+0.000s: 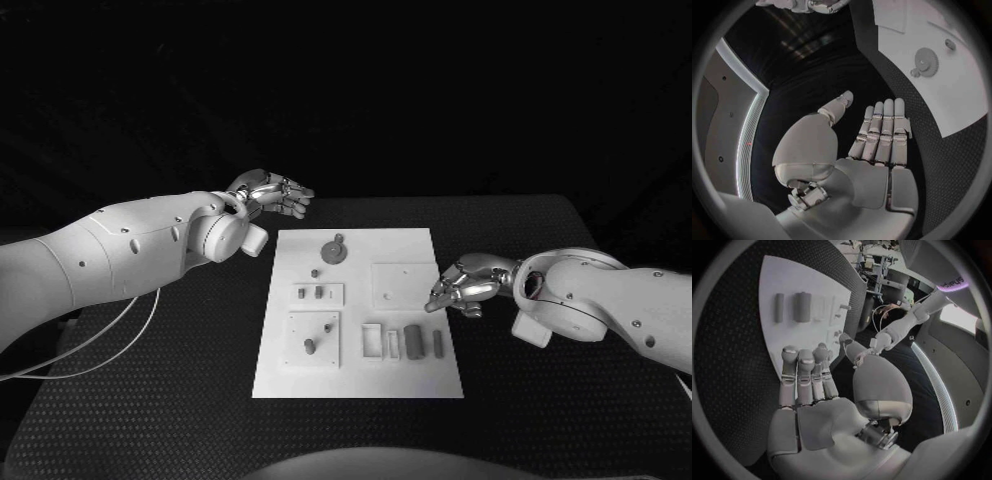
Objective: Assemble the parts on the task board
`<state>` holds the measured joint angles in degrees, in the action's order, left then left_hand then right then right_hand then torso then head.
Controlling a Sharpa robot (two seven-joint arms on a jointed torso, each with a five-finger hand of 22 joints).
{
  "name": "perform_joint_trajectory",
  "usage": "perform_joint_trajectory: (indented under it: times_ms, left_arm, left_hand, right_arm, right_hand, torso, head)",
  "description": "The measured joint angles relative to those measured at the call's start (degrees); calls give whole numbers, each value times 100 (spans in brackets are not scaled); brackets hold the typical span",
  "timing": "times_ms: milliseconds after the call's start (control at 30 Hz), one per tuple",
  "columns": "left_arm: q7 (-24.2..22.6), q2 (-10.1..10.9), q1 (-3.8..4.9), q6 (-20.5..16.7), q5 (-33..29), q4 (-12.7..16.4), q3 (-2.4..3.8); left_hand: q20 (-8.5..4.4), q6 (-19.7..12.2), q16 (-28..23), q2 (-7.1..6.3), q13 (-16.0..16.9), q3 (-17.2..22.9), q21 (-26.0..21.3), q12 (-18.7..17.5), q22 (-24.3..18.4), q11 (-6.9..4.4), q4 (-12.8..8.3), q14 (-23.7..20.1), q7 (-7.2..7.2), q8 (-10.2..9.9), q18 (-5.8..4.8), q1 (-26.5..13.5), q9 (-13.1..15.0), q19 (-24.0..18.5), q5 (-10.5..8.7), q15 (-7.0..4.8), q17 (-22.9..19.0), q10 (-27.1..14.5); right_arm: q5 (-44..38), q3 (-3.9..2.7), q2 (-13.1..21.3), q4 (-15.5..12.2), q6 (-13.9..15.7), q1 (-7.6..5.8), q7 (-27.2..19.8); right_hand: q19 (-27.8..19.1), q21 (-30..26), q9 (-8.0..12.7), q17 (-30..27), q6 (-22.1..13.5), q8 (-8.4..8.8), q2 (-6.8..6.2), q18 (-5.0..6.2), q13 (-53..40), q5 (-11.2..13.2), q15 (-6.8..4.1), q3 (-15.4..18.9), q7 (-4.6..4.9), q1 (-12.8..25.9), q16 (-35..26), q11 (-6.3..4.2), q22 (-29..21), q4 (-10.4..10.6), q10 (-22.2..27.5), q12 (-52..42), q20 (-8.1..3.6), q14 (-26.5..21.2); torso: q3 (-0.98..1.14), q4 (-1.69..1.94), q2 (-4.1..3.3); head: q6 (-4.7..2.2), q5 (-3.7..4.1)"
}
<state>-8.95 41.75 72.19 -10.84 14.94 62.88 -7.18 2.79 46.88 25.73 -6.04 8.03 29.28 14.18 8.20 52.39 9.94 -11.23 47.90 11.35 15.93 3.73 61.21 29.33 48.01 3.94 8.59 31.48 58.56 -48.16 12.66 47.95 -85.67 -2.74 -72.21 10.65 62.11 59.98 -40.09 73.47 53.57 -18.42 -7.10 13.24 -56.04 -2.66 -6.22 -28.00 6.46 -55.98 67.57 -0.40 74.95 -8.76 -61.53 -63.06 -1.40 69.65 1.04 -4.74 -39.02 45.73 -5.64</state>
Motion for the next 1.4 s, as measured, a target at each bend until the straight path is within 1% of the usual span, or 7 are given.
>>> perform_joint_trajectory:
  times_ms: [133, 267, 500, 667, 967, 1300, 1400]
  left_arm:
    - [1, 9, 0, 2, -1, 12, 0]
    - [1, 13, 0, 5, -2, 21, 0]
    - [1, 12, 0, 12, -4, 40, 0]
    - [1, 12, 0, 21, -5, 52, 0]
    - [1, 24, 0, 34, -6, 56, 0]
    - [3, 32, 0, 46, -7, 56, 0]
    - [4, 37, 0, 50, -7, 58, 0]
  left_hand:
    - [0, 0, 0, 0, 0, 0, 0, 0, 2, 0, 0, 0, 0, 0, -18, 0, -4, 0, 0, 0, 6, 0]
    - [0, 0, 0, 0, 0, 0, 0, 0, 2, 0, 0, 0, 0, 0, -19, 0, -4, 0, 0, 0, 6, 0]
    - [0, 0, 0, 0, 1, 16, 0, 0, 1, 0, 16, 0, 0, 0, -21, 0, -4, 0, 0, 0, 10, 0]
    - [0, 0, 0, 0, 1, 1, 0, 0, 0, 0, 31, 0, 0, 0, -23, 0, -3, 0, 0, 0, 10, 0]
    - [0, 0, 0, -23, -4, 1, 0, 0, 0, 0, 31, 0, 0, 0, -34, -23, -3, 0, 0, 0, 15, 0]
    - [0, 0, 0, -23, -4, 1, 0, 0, 4, 0, 31, 0, 0, 22, 27, -23, -3, 0, 0, 0, 15, 0]
    - [0, 0, -5, -23, -4, 1, 0, 0, 4, 0, 31, 0, 0, 22, 27, -23, -5, 0, 0, 0, 17, 0]
  right_arm:
    - [-97, 91, -27, -95, 29, 0, 494]
    - [-141, 151, -145, -142, 40, 1, 863]
    - [-199, 153, -363, -91, 65, 84, 1217]
    - [-294, 154, -473, -8, 68, 166, 1362]
    - [-466, 154, -552, 10, -20, 269, 1535]
    - [-673, 152, -675, 75, -119, 340, 1657]
    - [-744, 152, -701, 112, -130, 376, 1693]
  right_hand:
    - [250, 295, -62, 19, 54, 0, 17, -97, -258, 0, -57, -40, -53, 177, 427, -26, -1, 59, -198, -428, -212, 264]
    - [339, 358, -57, 69, 55, 24, 64, -176, -320, 0, -65, -12, -55, 477, 657, -41, -2, 239, -256, -501, -281, 406]
    - [377, 426, 52, 41, 92, 117, 221, -195, -341, 0, -96, -23, -114, 795, 831, -64, -2, 356, -321, -528, -366, 479]
    - [376, 459, 105, 27, 156, 182, 200, -219, -355, 0, -95, -23, -111, 966, 921, -64, -2, 356, -362, -553, -373, 540]
    - [389, 481, 163, -14, 203, 240, 44, -222, -378, 0, -103, -17, -114, 1261, 1000, -83, -3, 439, -381, -552, -396, 548]
    - [392, 502, 194, -66, 238, 279, -147, -222, -406, 0, -102, -122, -134, 1452, 1091, -83, -3, 544, -381, -550, -399, 549]
    - [415, 502, 203, -82, 243, 279, -269, -223, -414, 0, -102, -203, -131, 1471, 1117, -83, -3, 575, -381, -550, -422, 549]
  torso:
    - [-9, 0, 0]
    - [-10, 4, -1]
    - [-13, 24, -7]
    - [-13, 31, -9]
    - [-14, 31, -11]
    - [-16, 24, -7]
    - [-16, 24, -8]
  head:
    - [8, 36]
    - [10, 71]
    - [29, 112]
    - [46, 115]
    - [91, 92]
    - [118, 75]
    - [125, 73]
